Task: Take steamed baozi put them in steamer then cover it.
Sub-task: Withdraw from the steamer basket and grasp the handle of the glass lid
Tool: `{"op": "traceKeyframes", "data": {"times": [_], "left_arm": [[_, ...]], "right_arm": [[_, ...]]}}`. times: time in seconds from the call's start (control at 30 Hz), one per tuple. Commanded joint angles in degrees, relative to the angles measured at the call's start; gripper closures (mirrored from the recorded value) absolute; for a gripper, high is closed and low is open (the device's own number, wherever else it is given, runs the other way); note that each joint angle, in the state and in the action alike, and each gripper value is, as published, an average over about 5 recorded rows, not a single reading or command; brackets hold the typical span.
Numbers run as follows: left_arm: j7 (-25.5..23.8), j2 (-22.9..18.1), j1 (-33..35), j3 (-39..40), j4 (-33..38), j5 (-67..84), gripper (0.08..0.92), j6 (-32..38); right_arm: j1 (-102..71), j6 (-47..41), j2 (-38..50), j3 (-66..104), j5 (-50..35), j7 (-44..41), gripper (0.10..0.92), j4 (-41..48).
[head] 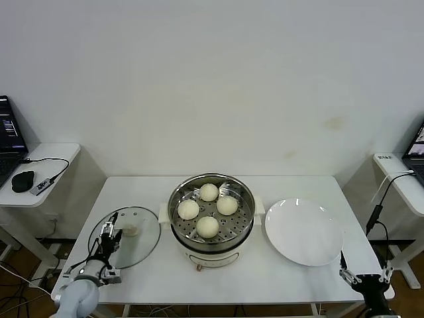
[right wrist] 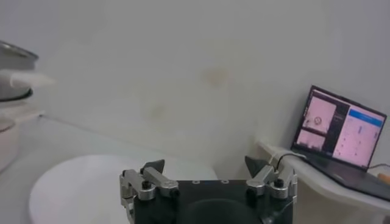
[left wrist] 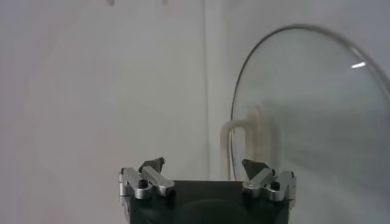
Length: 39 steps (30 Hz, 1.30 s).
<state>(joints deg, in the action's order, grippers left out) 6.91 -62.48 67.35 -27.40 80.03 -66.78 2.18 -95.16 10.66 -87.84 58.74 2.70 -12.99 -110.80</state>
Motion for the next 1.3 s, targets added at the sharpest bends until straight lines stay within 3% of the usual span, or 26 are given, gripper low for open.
{"op": "traceKeyframes", "data": {"times": [0.03, 0.5, 0.6, 1.0, 1.3], "left_arm": [[-0.2, 0.3, -5.9, 2.0, -5.7, -0.6, 0.177, -0.1], [-0.7, 0.1, -7.7, 2.5, -7.9, 1.5, 0.177, -0.2], [-1.0, 0.1, -7.6, 2.8, -7.5, 2.0, 0.21, -0.3], [-1.5, -0.4, -8.4, 3.8, -9.1, 3.2, 0.563, -0.5], [2.9, -1.8, -7.6, 3.2, -10.2, 5.1, 0.819, 0.6]], "right_arm": [[-0.6, 0.3, -0.8, 0.4, 0.7, 0.0, 0.203, 0.7], [-0.5, 0.9, -1.5, -0.4, 1.7, -0.1, 0.203, 1.6], [-0.5, 0.9, -1.5, -0.6, 1.9, -0.1, 0.203, 1.7], [-0.7, 1.5, -1.8, -1.1, 2.7, -0.1, 0.203, 2.3], [-0.7, 1.7, -1.8, -1.2, 2.9, -0.1, 0.203, 2.3]]}}
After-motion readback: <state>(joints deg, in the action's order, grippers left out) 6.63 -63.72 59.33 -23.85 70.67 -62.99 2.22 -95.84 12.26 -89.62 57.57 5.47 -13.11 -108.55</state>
